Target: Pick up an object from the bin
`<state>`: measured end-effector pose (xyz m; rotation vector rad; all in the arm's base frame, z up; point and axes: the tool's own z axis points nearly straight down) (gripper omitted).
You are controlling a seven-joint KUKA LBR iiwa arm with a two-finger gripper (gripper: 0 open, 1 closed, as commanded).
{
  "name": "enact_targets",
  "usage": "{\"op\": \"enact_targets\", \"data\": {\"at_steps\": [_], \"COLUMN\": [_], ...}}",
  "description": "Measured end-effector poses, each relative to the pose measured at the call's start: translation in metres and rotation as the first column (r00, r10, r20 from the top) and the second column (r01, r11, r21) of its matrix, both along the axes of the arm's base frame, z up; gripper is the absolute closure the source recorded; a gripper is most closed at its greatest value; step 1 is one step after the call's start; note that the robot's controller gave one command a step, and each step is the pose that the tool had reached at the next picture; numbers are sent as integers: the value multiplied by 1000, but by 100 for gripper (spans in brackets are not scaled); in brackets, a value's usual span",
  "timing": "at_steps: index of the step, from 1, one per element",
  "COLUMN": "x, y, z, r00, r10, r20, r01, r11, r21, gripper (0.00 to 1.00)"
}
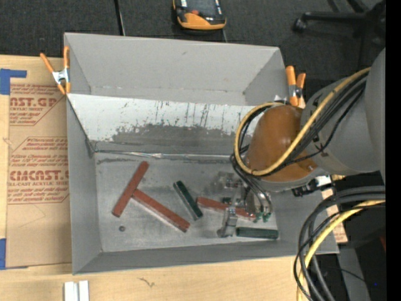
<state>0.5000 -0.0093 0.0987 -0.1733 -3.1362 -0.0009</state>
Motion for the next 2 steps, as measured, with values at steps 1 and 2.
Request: {"op": "enact_targets", "data": {"at_steps": [1,2], "x": [5,-7], "y": [-20,15], "z": [-30,-29], "r00": [995,989], "r10": [-103,-147], "r20": [-1,0], "r01": [103,147], "r11": [995,989], "r21": [0,1], "gripper": [0,100]}}
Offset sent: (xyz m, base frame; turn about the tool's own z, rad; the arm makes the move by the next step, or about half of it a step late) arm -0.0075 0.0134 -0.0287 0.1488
